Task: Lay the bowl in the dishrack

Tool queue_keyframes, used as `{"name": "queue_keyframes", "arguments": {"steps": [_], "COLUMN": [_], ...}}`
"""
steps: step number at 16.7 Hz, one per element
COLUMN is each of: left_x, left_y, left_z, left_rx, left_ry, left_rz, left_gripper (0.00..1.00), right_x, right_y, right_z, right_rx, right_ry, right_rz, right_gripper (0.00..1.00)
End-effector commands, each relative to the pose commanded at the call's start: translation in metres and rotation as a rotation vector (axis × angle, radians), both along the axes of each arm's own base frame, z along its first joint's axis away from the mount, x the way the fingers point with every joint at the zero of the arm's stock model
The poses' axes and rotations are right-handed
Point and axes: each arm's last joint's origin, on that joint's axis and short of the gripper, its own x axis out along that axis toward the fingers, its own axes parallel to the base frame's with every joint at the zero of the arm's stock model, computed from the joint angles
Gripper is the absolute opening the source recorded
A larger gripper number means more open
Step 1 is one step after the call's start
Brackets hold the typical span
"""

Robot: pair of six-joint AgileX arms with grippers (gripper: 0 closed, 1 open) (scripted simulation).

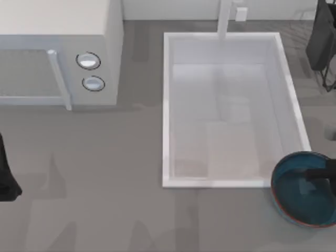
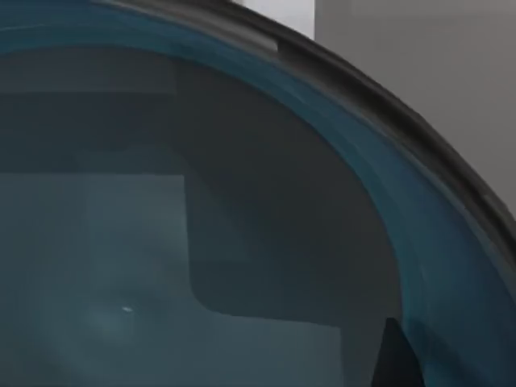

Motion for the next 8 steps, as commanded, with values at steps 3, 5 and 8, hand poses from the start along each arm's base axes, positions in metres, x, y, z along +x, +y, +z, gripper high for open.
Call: {"name": "queue_keyframes", "arguments": {"steps": [3,5,8], "left_x": [0.0,0.0,0.0], "left_y": [0.0,0.0,0.0], "left_z": [0.0,0.0,0.0], "left_rx": [0.0,0.0,0.0], "left_ry": [0.0,0.0,0.0], "left_rz": [0.0,0.0,0.0], "left_gripper": [1.0,1.0,1.0], "right_x": [0.0,0.002,0.013], "right_y": [0.0,0.001,0.003], "right_z": [0.0,0.003,0.026], "right_rx": [0.001,0.001,0.001], "right_ry": [-0.002,-0.001,-0.001], "right_rz": [0.0,0.0,-0.001], "right_gripper": [0.0,0.0,0.0]}}
